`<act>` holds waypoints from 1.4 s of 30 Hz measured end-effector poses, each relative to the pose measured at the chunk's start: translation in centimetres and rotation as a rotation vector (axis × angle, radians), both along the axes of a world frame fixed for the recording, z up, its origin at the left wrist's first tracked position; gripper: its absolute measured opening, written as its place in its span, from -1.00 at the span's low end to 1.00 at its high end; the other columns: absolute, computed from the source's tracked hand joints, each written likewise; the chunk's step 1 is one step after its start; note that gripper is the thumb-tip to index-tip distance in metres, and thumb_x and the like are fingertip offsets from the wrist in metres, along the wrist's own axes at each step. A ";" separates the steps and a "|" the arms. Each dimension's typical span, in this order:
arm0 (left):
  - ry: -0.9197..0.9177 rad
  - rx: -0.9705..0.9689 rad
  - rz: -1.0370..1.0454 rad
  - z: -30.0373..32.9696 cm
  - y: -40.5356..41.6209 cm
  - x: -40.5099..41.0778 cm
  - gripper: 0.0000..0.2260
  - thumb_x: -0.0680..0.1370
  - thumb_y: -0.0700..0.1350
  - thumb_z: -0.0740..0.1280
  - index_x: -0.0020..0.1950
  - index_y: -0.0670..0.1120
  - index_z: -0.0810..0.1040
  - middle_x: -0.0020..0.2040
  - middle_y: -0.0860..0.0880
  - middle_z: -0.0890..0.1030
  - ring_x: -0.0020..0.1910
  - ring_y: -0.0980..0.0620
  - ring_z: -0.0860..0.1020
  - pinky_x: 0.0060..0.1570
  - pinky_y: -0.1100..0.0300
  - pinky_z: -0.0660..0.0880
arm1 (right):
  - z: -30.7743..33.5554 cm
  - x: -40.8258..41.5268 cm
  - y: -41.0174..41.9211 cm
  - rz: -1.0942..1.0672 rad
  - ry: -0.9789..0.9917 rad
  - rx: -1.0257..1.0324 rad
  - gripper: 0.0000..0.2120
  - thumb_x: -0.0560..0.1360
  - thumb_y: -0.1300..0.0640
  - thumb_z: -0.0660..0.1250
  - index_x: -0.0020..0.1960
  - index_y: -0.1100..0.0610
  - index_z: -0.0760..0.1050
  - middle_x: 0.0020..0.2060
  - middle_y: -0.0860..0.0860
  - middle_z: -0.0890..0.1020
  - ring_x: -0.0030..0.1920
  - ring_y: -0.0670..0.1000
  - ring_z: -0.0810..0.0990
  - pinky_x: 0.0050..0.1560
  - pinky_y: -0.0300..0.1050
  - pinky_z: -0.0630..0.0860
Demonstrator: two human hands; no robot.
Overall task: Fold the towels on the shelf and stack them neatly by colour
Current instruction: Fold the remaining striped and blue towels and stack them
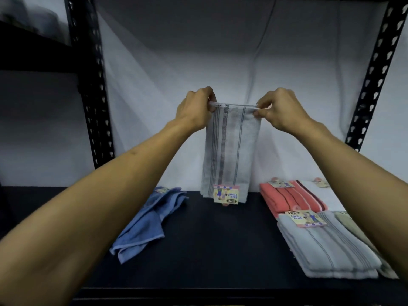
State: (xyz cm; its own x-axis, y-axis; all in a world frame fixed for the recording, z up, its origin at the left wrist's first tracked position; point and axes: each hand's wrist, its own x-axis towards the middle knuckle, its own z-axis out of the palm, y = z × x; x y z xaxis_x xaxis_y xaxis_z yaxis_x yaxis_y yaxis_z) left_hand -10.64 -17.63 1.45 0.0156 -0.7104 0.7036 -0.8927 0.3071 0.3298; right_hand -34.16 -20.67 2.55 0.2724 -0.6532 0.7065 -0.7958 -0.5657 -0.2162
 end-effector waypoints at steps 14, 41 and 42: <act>0.740 0.395 -0.343 -22.2 11.0 6.1 -0.80 0.50 -0.45 0.40 -0.04 -0.16 0.60 -0.14 -0.10 0.71 -0.14 -0.03 0.69 0.02 0.05 0.61 | -19.9 5.4 13.7 0.528 0.244 0.135 -0.86 0.47 0.03 0.34 -0.10 0.07 0.63 -0.17 -0.05 0.56 -0.09 0.02 0.51 -0.10 -0.10 0.45; -0.178 0.886 -0.049 -26.4 13.3 6.8 -0.36 0.63 0.35 0.01 0.66 0.14 -0.01 0.67 -0.01 -0.19 0.61 -0.03 -0.33 0.57 -0.05 -0.31 | -27.0 1.7 6.5 -0.236 0.487 0.552 -0.62 0.67 -0.12 0.00 0.14 0.07 0.49 0.25 0.04 0.50 0.22 0.15 0.47 0.10 0.12 0.44; -0.189 0.920 -0.077 -25.9 13.0 7.5 -0.37 0.63 0.34 0.04 0.65 0.17 -0.01 0.67 0.01 -0.20 0.60 0.00 -0.34 0.57 -0.03 -0.32 | -26.8 1.4 6.7 -0.251 0.494 0.539 -0.62 0.65 -0.13 0.03 0.06 0.08 0.52 0.15 0.05 0.51 0.17 0.15 0.49 0.06 0.09 0.47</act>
